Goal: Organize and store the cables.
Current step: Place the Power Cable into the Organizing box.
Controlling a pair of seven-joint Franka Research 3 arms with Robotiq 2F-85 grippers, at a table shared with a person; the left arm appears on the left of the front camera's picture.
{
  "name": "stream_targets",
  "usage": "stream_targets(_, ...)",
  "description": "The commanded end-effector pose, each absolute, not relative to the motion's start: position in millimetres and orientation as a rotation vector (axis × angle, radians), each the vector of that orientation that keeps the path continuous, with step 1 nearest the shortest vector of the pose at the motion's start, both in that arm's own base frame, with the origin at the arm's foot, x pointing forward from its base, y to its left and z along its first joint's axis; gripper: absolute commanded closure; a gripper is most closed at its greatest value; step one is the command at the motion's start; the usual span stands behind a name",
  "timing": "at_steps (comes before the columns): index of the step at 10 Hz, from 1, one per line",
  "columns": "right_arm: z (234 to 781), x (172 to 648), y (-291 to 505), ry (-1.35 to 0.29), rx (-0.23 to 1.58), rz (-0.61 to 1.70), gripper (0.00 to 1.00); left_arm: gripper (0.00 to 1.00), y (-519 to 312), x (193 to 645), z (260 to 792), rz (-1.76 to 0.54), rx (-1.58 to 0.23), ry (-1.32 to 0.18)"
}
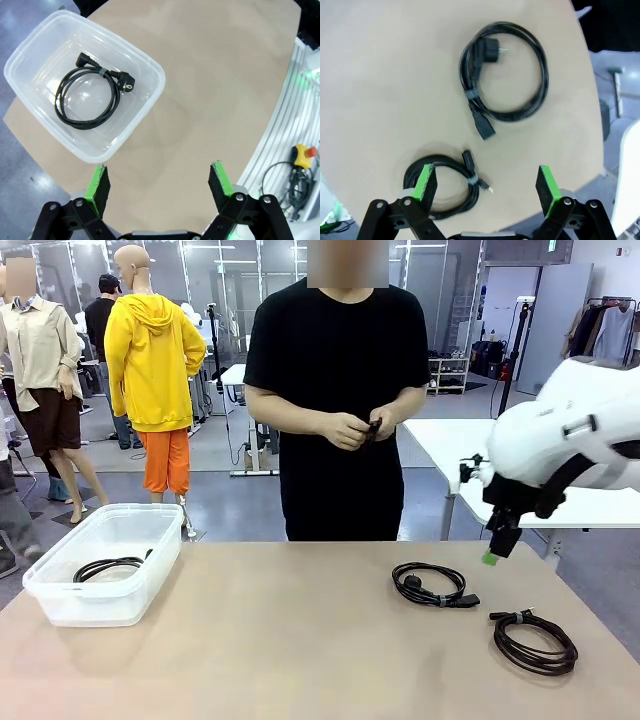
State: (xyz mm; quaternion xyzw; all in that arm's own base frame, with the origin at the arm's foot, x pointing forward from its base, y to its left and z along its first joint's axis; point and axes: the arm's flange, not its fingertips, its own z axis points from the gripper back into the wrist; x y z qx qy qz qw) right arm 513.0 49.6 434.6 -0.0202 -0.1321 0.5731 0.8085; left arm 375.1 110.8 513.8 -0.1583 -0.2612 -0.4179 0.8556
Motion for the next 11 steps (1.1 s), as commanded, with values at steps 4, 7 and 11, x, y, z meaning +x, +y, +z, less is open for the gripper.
stream_targets(4,384,559,87,-0.171,-0.050,1.463,0.00,0.00,112,376,514,-0.882,-0.334,-0.551)
stream_targets(7,349,572,101,-0.097,0.005,1.481,0.00,0.00,112,376,514,-0.882,-0.334,-0.551)
stream_targets(11,316,581,104,-0.033,0.043,1.476,0.00,0.00,112,376,514,-0.882,-0.334,-0.551)
